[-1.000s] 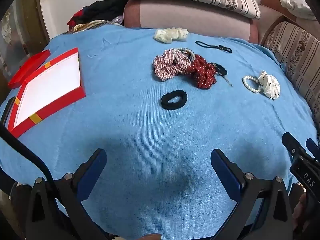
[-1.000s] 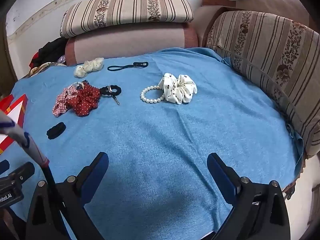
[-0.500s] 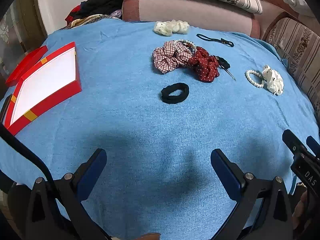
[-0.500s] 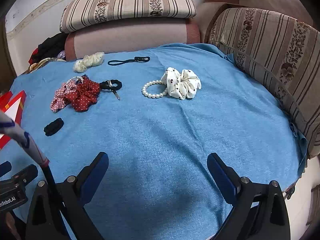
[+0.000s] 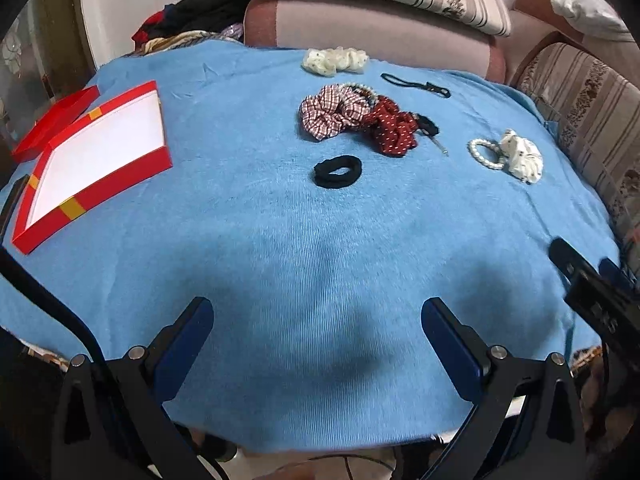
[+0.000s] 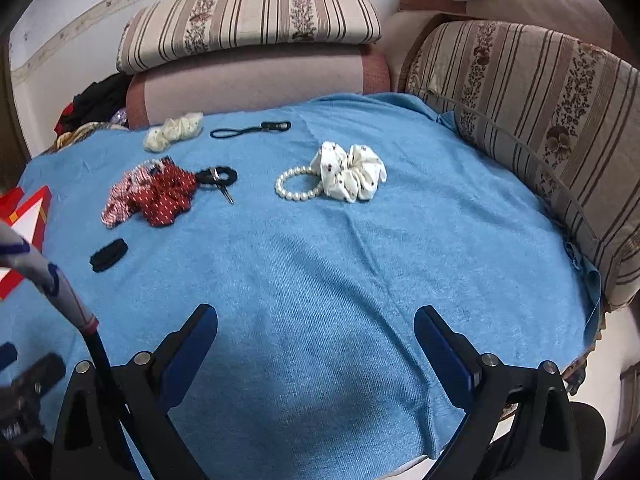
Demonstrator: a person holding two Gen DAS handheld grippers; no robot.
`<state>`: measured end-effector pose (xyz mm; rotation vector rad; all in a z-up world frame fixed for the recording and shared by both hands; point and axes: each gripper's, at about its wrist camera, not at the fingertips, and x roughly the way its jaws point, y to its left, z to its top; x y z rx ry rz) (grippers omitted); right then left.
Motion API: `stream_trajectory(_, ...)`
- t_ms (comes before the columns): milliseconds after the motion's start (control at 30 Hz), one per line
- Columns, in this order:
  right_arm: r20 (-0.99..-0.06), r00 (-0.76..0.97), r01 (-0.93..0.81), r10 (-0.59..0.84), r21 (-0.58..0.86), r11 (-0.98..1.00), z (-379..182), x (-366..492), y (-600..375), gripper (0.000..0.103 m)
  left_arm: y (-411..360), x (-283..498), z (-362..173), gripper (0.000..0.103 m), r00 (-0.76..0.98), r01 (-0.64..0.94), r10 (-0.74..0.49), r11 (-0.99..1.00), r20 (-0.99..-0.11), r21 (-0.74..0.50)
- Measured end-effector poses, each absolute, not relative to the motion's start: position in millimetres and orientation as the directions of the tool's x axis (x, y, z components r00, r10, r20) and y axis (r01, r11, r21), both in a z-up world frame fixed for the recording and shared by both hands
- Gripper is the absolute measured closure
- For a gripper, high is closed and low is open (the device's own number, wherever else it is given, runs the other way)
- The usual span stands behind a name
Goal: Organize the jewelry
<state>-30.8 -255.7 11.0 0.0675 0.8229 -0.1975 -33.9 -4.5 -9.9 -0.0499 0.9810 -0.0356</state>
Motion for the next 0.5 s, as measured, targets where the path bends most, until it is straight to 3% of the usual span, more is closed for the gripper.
stream_trajectory(133, -0.718, 0.683, 0.18, -0.135, -0.014, 0.984, 18, -35, -249, 0.003, -5, -67, 1, 0.0, 0.579, 0.001, -0.074, 0.996, -0.812, -0.089)
stream_trajectory(333, -0.687, 0.715, 0.174, -0.128, -0.002, 0.985, 33, -46, -247, 0.003, -20, -104, 18, 0.0, 0.629, 0.06, -0.066, 0.998, -0.774, -0.036)
stream_trajectory(500, -0.664, 0.734, 0.198, -0.141, 0.011, 0.98, 44, -55, -254, 0.003, -27, -128, 36, 0.0, 0.673, 0.131, -0.141, 0.989, -0.726, -0.07)
